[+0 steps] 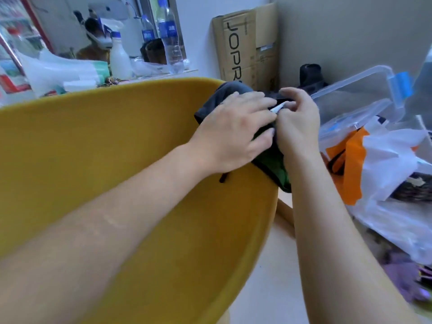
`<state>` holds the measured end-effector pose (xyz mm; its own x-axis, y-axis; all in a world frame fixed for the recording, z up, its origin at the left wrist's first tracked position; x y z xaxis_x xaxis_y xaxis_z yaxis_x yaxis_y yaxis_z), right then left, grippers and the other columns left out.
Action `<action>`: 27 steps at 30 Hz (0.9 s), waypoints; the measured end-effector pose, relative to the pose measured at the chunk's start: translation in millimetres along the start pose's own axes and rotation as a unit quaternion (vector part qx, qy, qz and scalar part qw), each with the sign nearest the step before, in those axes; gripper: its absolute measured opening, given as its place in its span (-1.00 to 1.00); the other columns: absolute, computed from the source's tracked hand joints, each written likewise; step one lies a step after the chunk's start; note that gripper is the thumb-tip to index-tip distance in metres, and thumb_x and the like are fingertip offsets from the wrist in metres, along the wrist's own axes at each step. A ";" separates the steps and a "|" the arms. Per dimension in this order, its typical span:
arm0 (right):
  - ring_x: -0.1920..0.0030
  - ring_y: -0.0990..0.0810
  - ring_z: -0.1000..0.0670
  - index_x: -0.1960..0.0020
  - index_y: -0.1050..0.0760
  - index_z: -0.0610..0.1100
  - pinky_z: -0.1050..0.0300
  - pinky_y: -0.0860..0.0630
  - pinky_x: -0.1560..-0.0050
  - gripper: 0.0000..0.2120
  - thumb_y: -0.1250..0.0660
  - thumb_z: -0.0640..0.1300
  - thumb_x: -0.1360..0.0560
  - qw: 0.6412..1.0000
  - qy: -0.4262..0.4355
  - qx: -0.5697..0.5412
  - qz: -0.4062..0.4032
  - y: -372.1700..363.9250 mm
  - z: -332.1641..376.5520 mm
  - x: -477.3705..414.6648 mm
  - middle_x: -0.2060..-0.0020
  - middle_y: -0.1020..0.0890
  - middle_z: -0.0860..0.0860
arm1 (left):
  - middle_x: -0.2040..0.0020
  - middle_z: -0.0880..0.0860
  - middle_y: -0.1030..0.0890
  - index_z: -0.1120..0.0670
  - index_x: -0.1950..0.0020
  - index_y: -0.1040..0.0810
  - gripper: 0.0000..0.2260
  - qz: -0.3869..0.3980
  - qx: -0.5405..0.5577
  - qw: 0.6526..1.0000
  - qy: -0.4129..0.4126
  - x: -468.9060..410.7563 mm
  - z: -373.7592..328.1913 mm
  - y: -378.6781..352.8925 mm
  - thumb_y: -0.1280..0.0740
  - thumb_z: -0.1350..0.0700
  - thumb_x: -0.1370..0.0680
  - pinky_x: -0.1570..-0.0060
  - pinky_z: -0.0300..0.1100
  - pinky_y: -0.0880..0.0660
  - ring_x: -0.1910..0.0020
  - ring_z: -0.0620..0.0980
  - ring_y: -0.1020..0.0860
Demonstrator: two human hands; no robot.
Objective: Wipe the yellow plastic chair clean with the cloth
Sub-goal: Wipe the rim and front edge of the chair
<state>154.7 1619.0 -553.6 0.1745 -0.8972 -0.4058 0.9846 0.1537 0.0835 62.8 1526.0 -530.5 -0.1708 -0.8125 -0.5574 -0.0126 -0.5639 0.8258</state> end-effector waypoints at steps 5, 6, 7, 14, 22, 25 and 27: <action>-0.03 -0.46 0.00 -0.31 -0.38 -0.03 0.19 -0.35 -0.02 -0.63 -0.27 -0.07 -0.51 0.989 0.041 0.121 -0.077 10.7 6.1 -4.1 -0.12 -0.40 -0.06 | -0.04 0.03 -0.63 0.06 -0.05 -0.60 -0.65 0.037 -0.092 0.984 -0.148 -44.2 46.8 -31.8 -0.08 -0.06 -0.60 -0.23 0.04 -0.33 -0.12 0.08 -0.52; -0.09 -0.45 -0.05 -0.33 -0.35 -0.02 0.15 -0.38 -0.06 -0.59 -0.28 -0.01 -0.51 0.988 0.048 0.130 -0.073 5.8 5.8 -0.4 -0.13 -0.37 -0.07 | 0.04 0.04 -0.63 0.07 0.01 -0.60 -0.63 0.026 -0.084 0.989 -0.115 -55.3 57.2 -32.5 -0.05 -0.08 -0.59 -0.16 0.02 -0.37 -0.03 0.08 -0.53; -0.17 -0.43 -0.11 -0.38 -0.29 -0.02 0.09 -0.39 -0.12 -0.52 -0.29 0.06 -0.51 0.988 0.051 0.139 -0.049 -1.2 3.8 4.4 -0.18 -0.34 -0.08 | 0.11 0.03 -0.63 0.06 0.07 -0.59 -0.61 0.018 -0.077 0.995 -0.054 -67.6 69.5 -31.4 -0.02 -0.09 -0.56 -0.10 0.01 -0.39 0.03 0.08 -0.52; -0.15 -0.53 -0.21 -0.55 0.11 -0.17 0.00 -0.41 0.10 -0.24 -0.26 0.02 -0.57 0.935 0.017 0.337 0.108 -38.4 -20.9 11.2 -0.23 -0.50 -0.18 | 0.17 -0.07 -0.51 -0.08 0.23 -0.47 -0.77 -0.051 -0.034 0.990 0.128 -84.0 89.4 -53.5 -0.09 -0.02 -0.54 -0.26 0.03 -0.24 0.05 -0.07 -0.39; 0.19 -0.49 -0.09 -0.48 -0.08 -0.07 0.11 -0.29 0.24 -0.43 -0.23 0.01 -0.57 0.933 0.063 0.335 0.116 -11.1 -7.4 26.1 0.18 -0.53 -0.01 | 0.43 -0.09 -0.43 -0.04 0.44 -0.38 -0.71 0.023 0.034 0.978 0.205 -103.8 126.7 -37.1 -0.11 -0.09 -0.44 0.11 -0.05 -0.32 0.17 0.05 -0.43; 0.19 -0.41 -0.02 -0.55 0.16 0.02 0.11 -0.31 0.20 -0.30 -0.17 0.06 -0.57 0.922 0.085 0.353 0.135 9.3 1.9 49.0 0.17 -0.45 0.06 | 0.37 -0.03 -0.44 0.07 0.40 -0.38 -0.71 0.038 0.030 0.956 0.290 -103.7 148.8 -31.5 -0.06 -0.08 -0.39 0.16 -0.08 -0.25 0.11 0.11 -0.44; 0.14 -0.42 0.00 -0.54 0.19 0.02 0.12 -0.34 0.20 -0.31 -0.14 0.09 -0.57 0.910 0.118 0.369 0.150 17.7 8.7 54.2 0.09 -0.46 0.07 | 0.26 0.01 -0.49 0.06 0.37 -0.37 -0.70 0.033 0.016 0.957 0.286 -100.3 151.2 -32.4 -0.02 -0.08 -0.41 0.07 -0.05 -0.27 0.06 0.10 -0.44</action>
<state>181.5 1569.5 -566.2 0.5177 -0.7332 -0.4410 0.6312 -0.0207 0.7754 -68.7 1648.2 -488.3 0.3959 -0.7991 -0.4524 -0.0516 -0.5112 0.8579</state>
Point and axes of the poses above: each hand's wrist, its own x-axis away from the middle knuckle, its own y-axis out of the back of the hand, z = x × y, the point moved 2 cm from there along -x, towards the middle knuckle
